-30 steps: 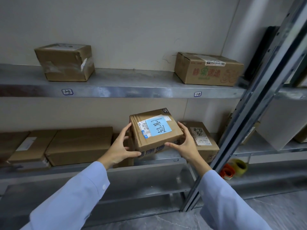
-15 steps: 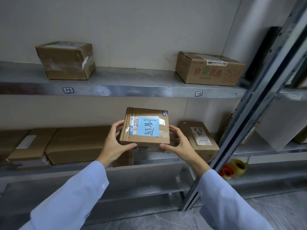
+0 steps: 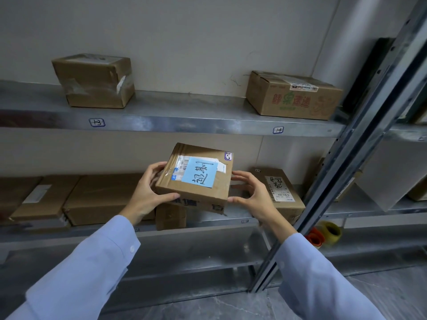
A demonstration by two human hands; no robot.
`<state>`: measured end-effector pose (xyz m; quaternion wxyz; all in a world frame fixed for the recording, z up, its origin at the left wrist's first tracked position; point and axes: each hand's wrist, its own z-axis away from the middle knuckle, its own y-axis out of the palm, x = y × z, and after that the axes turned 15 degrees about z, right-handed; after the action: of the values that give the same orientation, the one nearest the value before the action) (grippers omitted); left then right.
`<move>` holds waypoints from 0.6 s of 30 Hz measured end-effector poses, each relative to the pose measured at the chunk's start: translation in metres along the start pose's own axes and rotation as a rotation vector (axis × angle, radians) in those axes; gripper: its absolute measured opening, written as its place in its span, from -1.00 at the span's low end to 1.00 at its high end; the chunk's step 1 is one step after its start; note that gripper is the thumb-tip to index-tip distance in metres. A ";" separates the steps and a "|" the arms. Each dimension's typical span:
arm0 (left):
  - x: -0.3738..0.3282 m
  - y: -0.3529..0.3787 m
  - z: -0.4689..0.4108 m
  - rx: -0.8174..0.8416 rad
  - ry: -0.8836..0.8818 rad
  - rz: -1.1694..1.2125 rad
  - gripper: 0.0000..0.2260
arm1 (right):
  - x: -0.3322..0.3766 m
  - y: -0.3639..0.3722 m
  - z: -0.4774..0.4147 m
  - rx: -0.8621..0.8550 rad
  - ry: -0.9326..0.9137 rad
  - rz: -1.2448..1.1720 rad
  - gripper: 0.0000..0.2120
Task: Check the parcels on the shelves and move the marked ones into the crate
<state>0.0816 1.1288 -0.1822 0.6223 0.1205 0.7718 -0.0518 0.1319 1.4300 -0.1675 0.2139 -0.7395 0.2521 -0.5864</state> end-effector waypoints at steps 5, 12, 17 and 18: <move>-0.003 -0.004 0.001 0.052 -0.008 0.029 -0.24 | 0.005 0.002 -0.002 0.045 0.022 0.027 0.22; -0.004 -0.006 -0.001 0.028 0.010 0.017 -0.32 | -0.006 -0.004 -0.009 0.079 0.017 0.026 0.16; 0.001 -0.002 -0.002 0.005 0.053 -0.022 -0.38 | -0.013 -0.009 -0.013 0.051 0.032 -0.020 -0.11; 0.002 0.000 -0.003 -0.004 0.062 -0.012 -0.38 | -0.014 -0.010 -0.014 0.056 0.032 -0.026 -0.14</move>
<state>0.0783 1.1296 -0.1837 0.5978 0.1162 0.7916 -0.0504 0.1170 1.4462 -0.1693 0.2228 -0.7268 0.2292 -0.6080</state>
